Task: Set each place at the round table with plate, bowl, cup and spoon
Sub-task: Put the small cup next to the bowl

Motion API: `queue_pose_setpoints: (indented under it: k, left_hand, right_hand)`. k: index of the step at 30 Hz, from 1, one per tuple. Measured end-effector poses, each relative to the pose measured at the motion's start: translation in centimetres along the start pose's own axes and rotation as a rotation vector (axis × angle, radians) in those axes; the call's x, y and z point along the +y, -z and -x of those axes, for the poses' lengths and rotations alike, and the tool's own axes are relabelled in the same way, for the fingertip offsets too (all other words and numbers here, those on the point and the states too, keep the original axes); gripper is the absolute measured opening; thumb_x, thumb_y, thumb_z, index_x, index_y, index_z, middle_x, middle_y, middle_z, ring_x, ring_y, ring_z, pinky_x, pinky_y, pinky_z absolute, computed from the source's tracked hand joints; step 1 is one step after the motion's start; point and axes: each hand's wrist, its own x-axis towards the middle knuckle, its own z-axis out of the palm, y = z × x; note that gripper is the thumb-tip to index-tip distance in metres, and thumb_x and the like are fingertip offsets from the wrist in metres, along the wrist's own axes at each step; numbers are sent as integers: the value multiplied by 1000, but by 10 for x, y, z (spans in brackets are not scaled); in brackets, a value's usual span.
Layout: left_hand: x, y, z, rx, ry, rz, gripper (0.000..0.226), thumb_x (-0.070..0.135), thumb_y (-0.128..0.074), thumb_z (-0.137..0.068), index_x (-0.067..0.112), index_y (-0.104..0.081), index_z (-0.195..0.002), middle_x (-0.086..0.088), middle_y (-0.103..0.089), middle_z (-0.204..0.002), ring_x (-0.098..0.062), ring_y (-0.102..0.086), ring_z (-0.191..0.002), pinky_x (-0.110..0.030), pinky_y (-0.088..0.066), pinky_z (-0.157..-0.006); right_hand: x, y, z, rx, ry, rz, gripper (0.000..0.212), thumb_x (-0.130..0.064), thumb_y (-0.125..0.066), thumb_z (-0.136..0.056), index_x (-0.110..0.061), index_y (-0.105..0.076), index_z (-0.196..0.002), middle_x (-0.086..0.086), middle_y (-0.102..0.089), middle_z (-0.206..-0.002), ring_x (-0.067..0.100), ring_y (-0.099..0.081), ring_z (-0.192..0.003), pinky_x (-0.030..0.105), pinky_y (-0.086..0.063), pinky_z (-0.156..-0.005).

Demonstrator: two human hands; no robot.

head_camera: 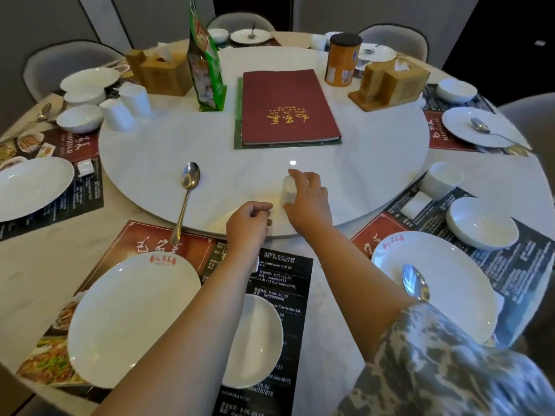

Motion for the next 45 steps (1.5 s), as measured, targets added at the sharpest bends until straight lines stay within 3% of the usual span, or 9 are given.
queue_pose_setpoints:
  k: [4,8,12,14,17,22,26,31,45]
  left_hand:
    - [1,-3,-3,9,52,64,23,6,-48,-96,18,-66,-102,-2,-68,-92,-19,-69,-82,-29,-60,-72]
    - [-4,-3,-2,-35,114,173,26,1,-38,-99,7,-60,-111,-11,-68,-86,-19,-68,-68,-25,-59,-62]
    - [-4,3,6,-146,163,345,25,5,-43,-100,-5,-62,-113,-19,-71,-82,-25,-72,-71,-34,-62,-67]
    - [-5,10,14,-144,162,379,22,6,-51,-97,-3,-65,-112,-20,-72,-86,-23,-73,-75,-29,-60,-67]
    - [-9,23,26,-149,189,469,22,10,-60,-94,-1,-65,-113,-20,-72,-91,-21,-73,-76,-26,-60,-70]
    - [-14,41,44,-192,150,387,24,1,-62,-90,-3,-66,-114,-15,-70,-97,-13,-72,-77,-30,-58,-84]
    - [-22,48,58,-164,74,256,17,0,-64,-89,9,-72,-101,-3,-71,-94,-15,-70,-84,-25,-59,-78]
    - [-28,50,65,-147,-31,27,34,-3,-53,-89,21,-76,-98,11,-73,-96,-2,-72,-80,-24,-58,-79]
    - [-31,62,70,-206,0,-5,32,1,-47,-94,14,-70,-112,-4,-72,-100,-14,-71,-89,-23,-58,-80]
  right_hand:
    - [5,5,-2,28,-5,-148,60,-11,-69,-85,-24,-43,-137,6,-38,-140,31,-46,-119,36,-43,-95]
    - [3,18,14,88,-121,-550,62,-17,-80,-74,-22,-44,-126,0,-43,-127,14,-48,-106,28,-44,-83]
    - [9,17,48,80,-171,-825,60,-20,-83,-72,-25,-43,-117,-7,-49,-115,20,-57,-108,30,-52,-85]
    - [14,14,63,63,-186,-868,60,-22,-84,-72,-23,-43,-115,-8,-50,-114,19,-58,-108,30,-54,-84]
    - [24,9,79,51,-174,-775,64,-30,-85,-69,-28,-45,-118,-4,-55,-115,16,-57,-108,35,-53,-87]
    - [28,4,104,-73,-84,-541,68,-28,-82,-70,-30,-48,-129,-2,-53,-119,10,-52,-109,11,-41,-83]
    - [29,-3,119,-115,-90,-500,66,-23,-84,-71,-19,-52,-129,-4,-49,-118,11,-57,-101,28,-52,-90]
    - [30,-13,127,-90,-62,-335,66,-41,-79,-67,-24,-57,-127,-4,-62,-116,17,-56,-110,41,-50,-92]
    - [11,-6,154,-18,-138,-378,56,-17,-73,-78,-22,-55,-131,-5,-66,-116,11,-57,-107,31,-48,-92]
